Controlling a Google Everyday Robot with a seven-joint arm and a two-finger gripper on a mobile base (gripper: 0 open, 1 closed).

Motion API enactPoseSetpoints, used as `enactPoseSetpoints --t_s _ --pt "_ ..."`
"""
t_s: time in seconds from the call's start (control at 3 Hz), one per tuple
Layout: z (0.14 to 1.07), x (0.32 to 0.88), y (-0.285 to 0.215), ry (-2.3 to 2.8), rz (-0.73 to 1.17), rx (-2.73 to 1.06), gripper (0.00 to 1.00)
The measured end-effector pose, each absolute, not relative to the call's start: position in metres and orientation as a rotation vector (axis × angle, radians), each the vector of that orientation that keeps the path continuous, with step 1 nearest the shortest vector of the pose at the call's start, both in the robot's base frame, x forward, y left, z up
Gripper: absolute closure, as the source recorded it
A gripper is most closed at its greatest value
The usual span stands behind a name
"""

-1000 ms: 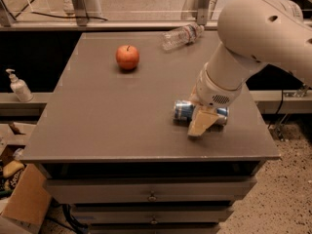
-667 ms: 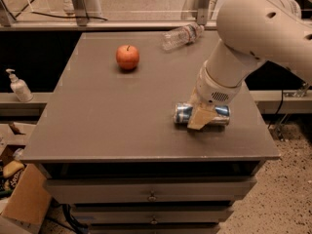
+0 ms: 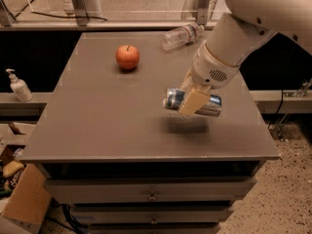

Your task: Pick redbull can

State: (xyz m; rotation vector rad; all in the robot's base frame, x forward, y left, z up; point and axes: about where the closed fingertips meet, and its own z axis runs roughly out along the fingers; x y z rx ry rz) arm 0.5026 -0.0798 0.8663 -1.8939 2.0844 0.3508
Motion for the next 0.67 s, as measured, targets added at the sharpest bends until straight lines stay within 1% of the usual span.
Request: enactPoseSetpoints --t_s 0.33,0.67 --pt "0.8923 0.4860 -0.0398 2.006 0.545 -1.885 1.00" --pt "0.8923 0.4860 -0.0397 2.006 0.545 -1.885 1.00"
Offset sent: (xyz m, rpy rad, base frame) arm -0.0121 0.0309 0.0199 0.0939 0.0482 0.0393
